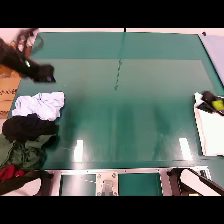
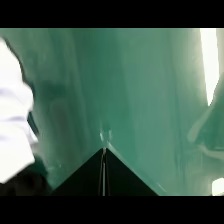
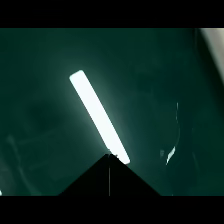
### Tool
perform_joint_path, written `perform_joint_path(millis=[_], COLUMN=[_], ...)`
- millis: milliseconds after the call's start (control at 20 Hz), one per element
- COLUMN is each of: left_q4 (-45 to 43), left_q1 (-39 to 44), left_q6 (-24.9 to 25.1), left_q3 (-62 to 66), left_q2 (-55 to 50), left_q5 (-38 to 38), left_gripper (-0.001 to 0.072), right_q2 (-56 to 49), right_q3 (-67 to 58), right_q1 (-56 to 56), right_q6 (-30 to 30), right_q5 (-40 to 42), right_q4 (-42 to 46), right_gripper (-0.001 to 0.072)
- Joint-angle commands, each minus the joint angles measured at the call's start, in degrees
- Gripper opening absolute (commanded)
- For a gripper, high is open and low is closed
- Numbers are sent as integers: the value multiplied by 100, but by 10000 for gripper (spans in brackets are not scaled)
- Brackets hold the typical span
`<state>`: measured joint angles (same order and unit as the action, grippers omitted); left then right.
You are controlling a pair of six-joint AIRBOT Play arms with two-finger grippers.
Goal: Fold the shirts.
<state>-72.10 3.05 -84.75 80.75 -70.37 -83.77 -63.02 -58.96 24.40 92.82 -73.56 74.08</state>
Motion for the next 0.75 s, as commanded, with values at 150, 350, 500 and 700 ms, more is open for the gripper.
perform_joint_path(millis=[150,350,500,700], left_q4=[-317,-271,-267,-269], left_q1=[623,623,623,623], left_q6=[-870,-866,-866,-813], left_q3=[-2610,-2671,-2675,-2677], left_q2=[997,994,997,997], left_q5=[863,1082,1226,1226], left_gripper=[24,25,25,25], right_q2=[-699,-791,-791,-791], right_q3=[-22,-9,-9,-9], right_q1=[-1941,-2157,-2157,-2157], right_q6=[-46,-46,-46,-46], right_q5=[426,411,411,411], right_q4=[-22,-15,-17,-15], right_gripper=[14,14,15,14])
